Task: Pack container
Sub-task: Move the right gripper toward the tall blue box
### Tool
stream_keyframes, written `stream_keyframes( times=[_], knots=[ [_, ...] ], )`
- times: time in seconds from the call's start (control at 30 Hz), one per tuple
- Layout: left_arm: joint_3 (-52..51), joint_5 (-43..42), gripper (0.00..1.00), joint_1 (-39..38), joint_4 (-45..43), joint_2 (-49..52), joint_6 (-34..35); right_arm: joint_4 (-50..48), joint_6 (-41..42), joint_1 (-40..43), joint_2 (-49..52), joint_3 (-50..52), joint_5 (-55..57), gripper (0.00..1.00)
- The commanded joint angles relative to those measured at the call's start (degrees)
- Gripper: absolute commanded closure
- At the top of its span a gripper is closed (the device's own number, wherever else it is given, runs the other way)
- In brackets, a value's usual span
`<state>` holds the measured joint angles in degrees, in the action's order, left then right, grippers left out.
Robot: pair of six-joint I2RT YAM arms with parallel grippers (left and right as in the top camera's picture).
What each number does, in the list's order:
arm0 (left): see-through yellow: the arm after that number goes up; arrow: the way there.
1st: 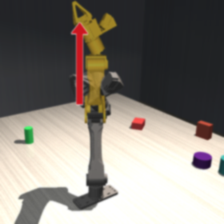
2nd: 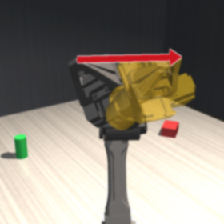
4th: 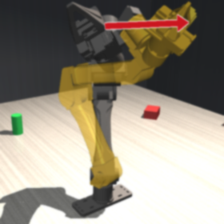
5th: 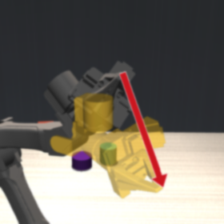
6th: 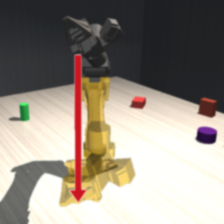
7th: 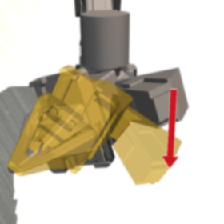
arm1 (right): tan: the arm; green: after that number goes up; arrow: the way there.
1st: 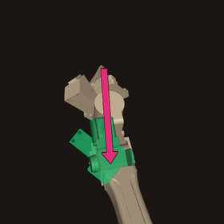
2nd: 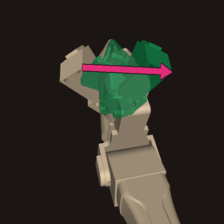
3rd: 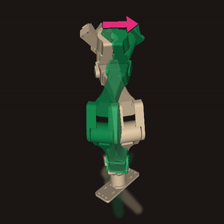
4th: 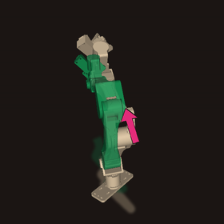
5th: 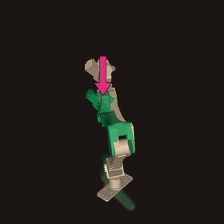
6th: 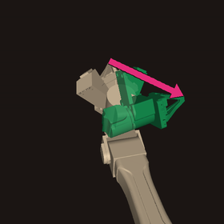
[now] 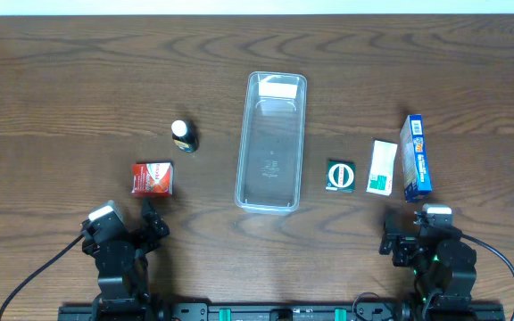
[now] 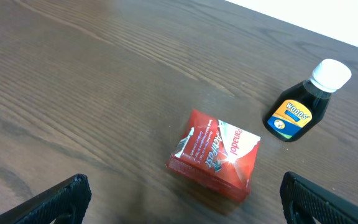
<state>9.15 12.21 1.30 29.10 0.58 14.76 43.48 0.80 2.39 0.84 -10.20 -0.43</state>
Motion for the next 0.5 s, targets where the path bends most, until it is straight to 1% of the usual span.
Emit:
stream_keyframes(
  times=[0.0,0.47],
  knots=[
    [-1.1,0.5,0.02,-0.1,-0.3,-0.4,-1.0,0.0,-0.7,-0.4,-0.5,0.6,0.4,0.01],
    [-1.1,0.5,0.02,-0.1,-0.3,-0.4,-1.0,0.0,-0.7,-0.4,-0.5,0.6,0.4,0.01]
  ],
)
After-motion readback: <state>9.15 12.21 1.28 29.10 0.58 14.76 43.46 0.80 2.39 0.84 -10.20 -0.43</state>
